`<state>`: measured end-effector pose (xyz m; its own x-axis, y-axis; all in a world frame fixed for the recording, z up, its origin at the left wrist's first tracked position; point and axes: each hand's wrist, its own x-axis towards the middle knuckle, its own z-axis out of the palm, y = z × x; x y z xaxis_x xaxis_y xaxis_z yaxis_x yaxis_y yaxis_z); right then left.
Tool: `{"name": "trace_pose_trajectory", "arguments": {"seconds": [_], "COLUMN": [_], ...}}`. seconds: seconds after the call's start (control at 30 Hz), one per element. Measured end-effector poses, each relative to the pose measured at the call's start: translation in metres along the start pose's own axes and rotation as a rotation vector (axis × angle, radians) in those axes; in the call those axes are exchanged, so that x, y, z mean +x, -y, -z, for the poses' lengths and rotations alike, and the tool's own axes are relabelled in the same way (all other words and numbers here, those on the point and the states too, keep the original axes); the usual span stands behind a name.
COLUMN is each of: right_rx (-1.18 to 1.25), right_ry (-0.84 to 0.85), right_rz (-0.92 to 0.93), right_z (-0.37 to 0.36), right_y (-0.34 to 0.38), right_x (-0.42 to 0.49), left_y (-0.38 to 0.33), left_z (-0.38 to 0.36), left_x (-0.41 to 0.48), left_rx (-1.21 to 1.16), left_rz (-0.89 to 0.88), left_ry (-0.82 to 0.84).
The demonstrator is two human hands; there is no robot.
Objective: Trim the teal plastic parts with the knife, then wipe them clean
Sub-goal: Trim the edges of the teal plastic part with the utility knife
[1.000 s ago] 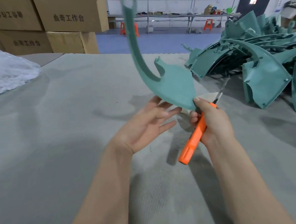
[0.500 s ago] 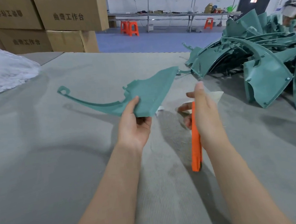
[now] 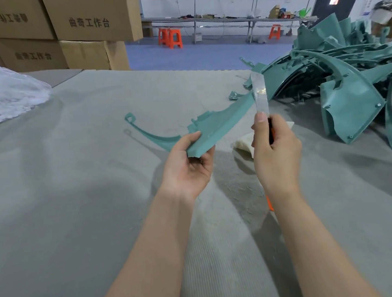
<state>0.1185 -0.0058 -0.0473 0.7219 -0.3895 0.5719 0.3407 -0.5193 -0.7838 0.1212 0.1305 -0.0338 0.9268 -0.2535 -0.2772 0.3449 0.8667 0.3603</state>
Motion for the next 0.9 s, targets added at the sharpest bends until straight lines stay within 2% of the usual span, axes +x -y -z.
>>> {"name": "trace_pose_trajectory", "arguments": {"seconds": [0.27,0.53,0.7,0.8,0.9], "right_rx": [0.028,-0.032,-0.056,0.004,0.092], "right_ry": [0.105,0.319,0.457,0.412,0.308], "right_rz": [0.050,0.184,0.270,0.179,-0.013], "right_z": [-0.004,-0.013,-0.017,-0.013,-0.005], "right_y": [0.003,0.009,0.013,0.013,0.012], "right_x": [-0.005,-0.017,-0.023,-0.016,-0.006], "left_y": [-0.003,-0.009,-0.013,-0.016,-0.016], "left_z": [0.005,0.009,0.012,0.015,0.017], "left_x": [0.001,0.004,0.007,0.006,0.007], "left_rx": [-0.065,-0.141,-0.141,-0.153,-0.149], "left_rz": [0.025,0.014,-0.058,-0.047,-0.025], "left_ry": [0.007,0.007,-0.066,0.016,0.003]}}
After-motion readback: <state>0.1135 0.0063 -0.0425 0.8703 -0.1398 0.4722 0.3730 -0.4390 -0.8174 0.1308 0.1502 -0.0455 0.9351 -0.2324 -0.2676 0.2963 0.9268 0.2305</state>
